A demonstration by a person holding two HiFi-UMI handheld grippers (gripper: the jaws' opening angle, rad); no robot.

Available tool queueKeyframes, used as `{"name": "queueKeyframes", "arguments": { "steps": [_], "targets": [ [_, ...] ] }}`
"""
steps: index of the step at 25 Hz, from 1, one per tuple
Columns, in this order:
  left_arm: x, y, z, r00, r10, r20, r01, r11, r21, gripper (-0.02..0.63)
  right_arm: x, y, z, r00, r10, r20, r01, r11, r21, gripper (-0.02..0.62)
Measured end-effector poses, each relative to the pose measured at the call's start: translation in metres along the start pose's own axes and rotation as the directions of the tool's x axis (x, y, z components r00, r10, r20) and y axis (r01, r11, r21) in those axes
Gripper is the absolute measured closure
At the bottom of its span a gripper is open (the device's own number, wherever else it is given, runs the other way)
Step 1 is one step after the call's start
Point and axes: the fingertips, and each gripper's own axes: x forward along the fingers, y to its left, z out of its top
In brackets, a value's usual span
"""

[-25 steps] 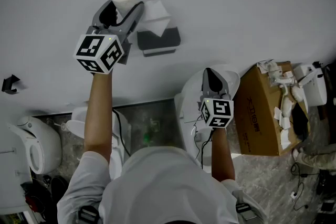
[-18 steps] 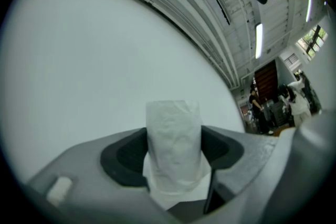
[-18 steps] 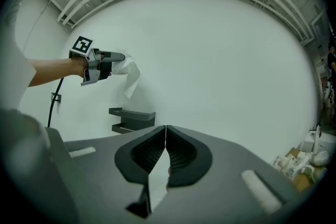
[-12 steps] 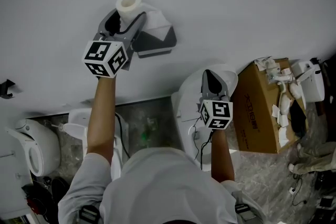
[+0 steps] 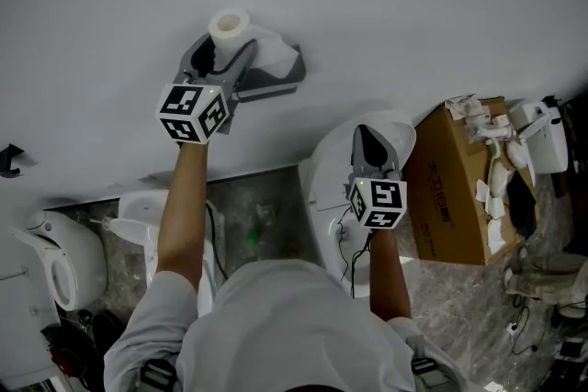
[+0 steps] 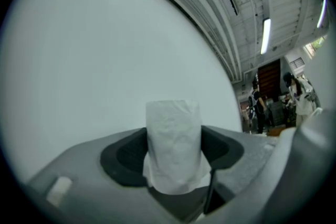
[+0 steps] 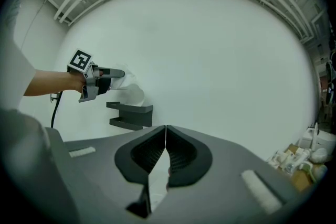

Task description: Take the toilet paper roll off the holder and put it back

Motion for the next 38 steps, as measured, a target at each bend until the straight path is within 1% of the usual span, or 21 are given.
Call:
{"name": "queueKeyframes", "arguments": {
  "steps": [5,9,21,28,38],
  "targets": [
    [0.001,-0.001,-0.018,1.000,0.001,-0.026,0.000,1.000,0.006,0.301,0.000,-0.002,-0.005,1.000,-0.004,-0.011,0.004,1.000,0.002,0.591],
    [0.004,-0.001,-0.032,0.999,-0.001,-0.044,0.001,1.000,-0.006,0.301,0.001,-0.004,-0.010,1.000,-0.005,-0.023,0.005,1.000,0.002,0.591],
    [0.007,-0.003,-0.059,0.997,0.001,-0.077,-0.003,1.000,-0.019,0.301,-0.004,-0.011,-0.019,0.999,-0.018,-0.050,0.017,1.000,-0.008,0.591],
    [0.007,-0.001,-0.065,0.997,0.002,-0.078,-0.004,1.000,-0.024,0.301,-0.006,-0.012,-0.018,0.998,-0.024,-0.055,0.023,1.000,-0.016,0.591],
    [0.008,-0.002,-0.066,0.997,0.002,-0.081,-0.001,1.000,0.009,0.299,-0.009,-0.010,-0.017,0.998,-0.030,-0.054,0.029,0.999,-0.016,0.591]
  ]
}}
